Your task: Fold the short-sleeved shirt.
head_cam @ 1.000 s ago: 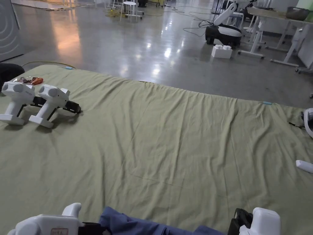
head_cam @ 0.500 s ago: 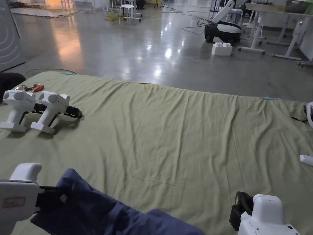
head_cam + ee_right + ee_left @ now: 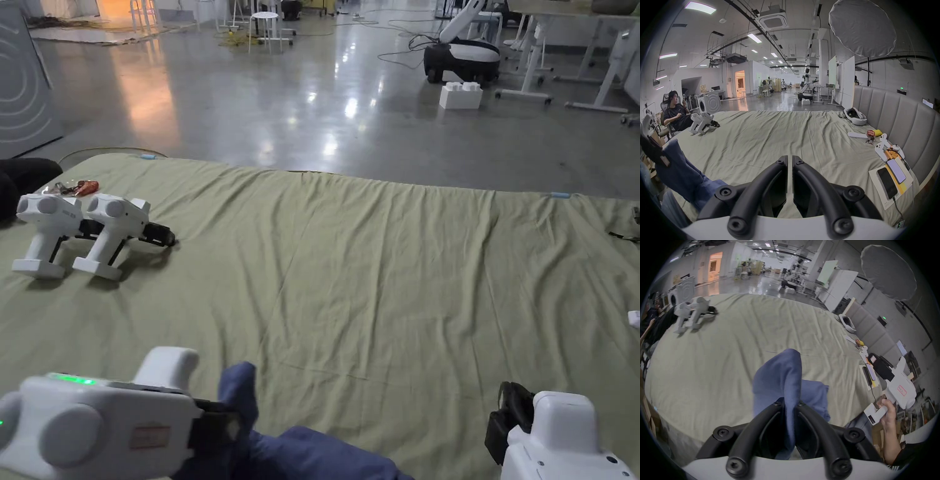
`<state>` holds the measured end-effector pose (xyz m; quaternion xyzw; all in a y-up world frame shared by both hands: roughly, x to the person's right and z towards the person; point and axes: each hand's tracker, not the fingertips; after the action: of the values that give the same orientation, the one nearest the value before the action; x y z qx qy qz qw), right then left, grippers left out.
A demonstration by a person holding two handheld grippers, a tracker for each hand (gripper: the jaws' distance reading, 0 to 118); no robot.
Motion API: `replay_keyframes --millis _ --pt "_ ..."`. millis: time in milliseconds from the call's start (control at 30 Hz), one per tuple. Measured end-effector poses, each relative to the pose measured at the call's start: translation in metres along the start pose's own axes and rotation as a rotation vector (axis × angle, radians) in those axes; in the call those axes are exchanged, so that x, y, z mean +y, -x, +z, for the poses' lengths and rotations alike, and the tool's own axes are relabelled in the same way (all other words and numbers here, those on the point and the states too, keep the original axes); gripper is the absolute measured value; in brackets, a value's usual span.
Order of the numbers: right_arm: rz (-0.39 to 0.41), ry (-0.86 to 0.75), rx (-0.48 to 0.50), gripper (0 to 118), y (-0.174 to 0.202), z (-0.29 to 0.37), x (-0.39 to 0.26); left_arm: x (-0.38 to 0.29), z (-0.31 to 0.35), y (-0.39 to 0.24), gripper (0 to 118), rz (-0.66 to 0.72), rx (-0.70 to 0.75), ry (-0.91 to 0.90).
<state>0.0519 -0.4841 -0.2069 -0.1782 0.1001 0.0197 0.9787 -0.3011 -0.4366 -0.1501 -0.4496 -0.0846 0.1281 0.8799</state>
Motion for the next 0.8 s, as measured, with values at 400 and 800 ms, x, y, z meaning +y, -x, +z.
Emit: replay_keyframes --millis 400,800 --pt "-0.019 0.034 -0.048 7 -0.021 0.008 -0.009 -0.028 -0.135 -0.088 11 -0.110 0.007 0.223" --pt "-0.016 0.057 -0.066 7 -0.028 0.011 -0.014 -0.015 -0.104 -0.054 66 0.107 -0.144 0.134"
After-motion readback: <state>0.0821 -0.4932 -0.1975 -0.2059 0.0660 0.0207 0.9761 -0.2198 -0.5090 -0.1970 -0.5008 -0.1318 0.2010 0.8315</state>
